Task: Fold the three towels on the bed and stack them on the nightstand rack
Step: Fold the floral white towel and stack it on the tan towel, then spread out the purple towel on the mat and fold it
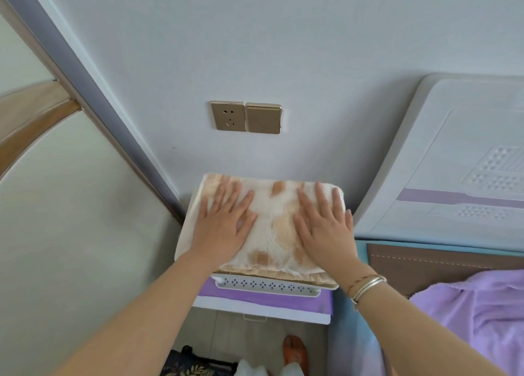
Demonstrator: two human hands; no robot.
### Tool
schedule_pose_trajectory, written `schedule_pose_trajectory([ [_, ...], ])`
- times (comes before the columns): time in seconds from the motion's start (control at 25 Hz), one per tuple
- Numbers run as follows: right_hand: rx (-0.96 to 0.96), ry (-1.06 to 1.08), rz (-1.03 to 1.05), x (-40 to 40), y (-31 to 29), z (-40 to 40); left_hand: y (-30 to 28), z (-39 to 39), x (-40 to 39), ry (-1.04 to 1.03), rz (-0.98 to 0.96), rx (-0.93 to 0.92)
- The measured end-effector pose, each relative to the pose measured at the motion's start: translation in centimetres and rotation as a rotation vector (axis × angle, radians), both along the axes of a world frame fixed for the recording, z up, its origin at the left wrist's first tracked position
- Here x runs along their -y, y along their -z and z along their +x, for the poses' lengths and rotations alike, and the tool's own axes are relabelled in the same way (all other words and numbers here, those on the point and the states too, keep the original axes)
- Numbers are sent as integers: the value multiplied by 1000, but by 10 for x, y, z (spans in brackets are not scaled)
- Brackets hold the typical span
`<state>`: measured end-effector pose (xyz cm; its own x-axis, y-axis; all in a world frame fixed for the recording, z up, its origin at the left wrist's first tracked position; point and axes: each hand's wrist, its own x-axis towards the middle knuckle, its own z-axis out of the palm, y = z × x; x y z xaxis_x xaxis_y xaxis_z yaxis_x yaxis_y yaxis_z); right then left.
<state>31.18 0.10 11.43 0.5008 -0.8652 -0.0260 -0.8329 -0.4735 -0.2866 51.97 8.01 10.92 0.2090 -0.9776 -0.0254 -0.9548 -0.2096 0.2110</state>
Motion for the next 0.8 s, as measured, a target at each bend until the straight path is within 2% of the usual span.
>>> schedule_pose_trajectory([
  [0.08, -127, 8, -6, -5, 24, 8, 19, 8, 1, -50, 154, 7],
  [0.2, -144, 52, 4, -6, 30, 16, 20, 17, 8, -45, 237, 10],
  [0.28, -56, 44, 27, -2, 23, 6, 7, 7, 12, -38, 253, 1],
  [0.36, 157, 40, 132, -2, 13, -17, -8, -16, 17, -52, 172, -28],
  [0.44, 402, 119, 181, -9, 0, -56, -28, -60, 30, 26, 87, -44],
  [0.52, 501, 260, 155, -14, -6, -107, -46, -124, 49, 185, 19, -42],
  [0.64, 478, 512, 115, -21, -4, -208, -54, -232, 72, 428, -11, 15],
  [0.8, 412, 826, 83, -54, 2, -352, -22, -361, 80, 609, 82, 80],
])
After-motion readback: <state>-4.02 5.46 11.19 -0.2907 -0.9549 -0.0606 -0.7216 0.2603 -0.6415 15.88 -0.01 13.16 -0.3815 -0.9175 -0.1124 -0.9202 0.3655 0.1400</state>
